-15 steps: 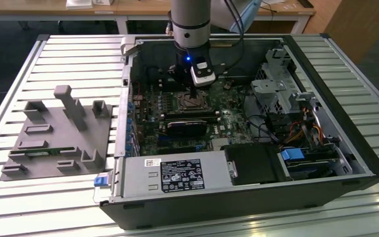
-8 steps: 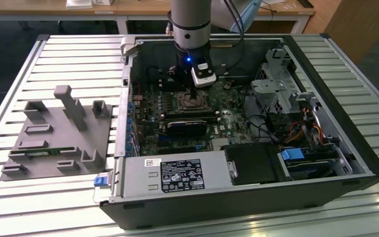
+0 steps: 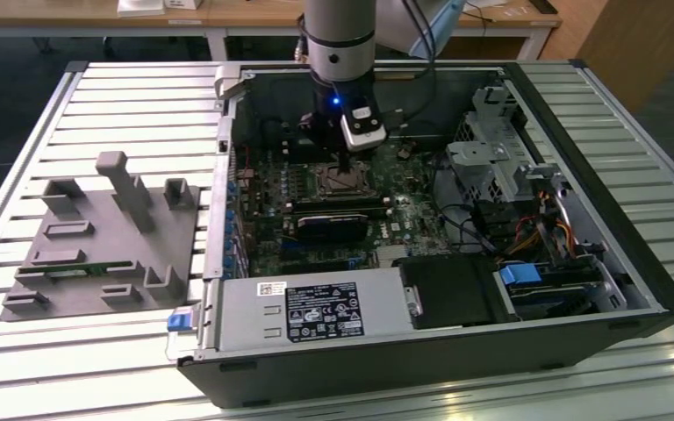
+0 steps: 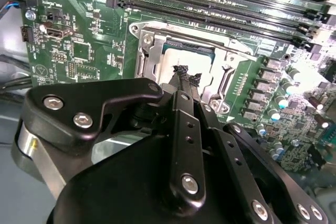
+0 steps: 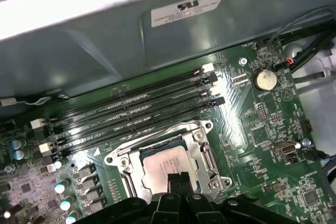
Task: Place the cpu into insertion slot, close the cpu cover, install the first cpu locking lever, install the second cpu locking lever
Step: 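Install the first cpu locking lever, then install the second cpu locking lever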
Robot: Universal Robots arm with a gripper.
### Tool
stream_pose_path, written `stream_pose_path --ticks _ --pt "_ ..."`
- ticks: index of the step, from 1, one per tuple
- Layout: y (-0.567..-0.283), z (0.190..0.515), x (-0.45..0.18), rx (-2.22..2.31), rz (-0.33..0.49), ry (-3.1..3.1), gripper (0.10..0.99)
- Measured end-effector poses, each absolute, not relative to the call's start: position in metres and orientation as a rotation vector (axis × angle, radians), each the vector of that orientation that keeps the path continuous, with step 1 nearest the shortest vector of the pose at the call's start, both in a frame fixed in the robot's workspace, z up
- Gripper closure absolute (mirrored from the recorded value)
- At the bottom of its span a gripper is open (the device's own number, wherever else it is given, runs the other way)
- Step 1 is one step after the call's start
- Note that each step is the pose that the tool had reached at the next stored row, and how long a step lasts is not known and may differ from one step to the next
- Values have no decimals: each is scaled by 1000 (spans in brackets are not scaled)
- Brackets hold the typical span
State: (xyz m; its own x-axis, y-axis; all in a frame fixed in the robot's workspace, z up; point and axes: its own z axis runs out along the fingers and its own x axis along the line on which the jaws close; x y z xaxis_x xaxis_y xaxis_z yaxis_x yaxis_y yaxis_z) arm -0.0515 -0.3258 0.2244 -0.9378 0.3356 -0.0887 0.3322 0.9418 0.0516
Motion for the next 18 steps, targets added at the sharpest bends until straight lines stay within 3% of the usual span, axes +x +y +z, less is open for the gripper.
stream_pose_path --ticks 18 --pt "-327 236 -51 517 54 3001 980"
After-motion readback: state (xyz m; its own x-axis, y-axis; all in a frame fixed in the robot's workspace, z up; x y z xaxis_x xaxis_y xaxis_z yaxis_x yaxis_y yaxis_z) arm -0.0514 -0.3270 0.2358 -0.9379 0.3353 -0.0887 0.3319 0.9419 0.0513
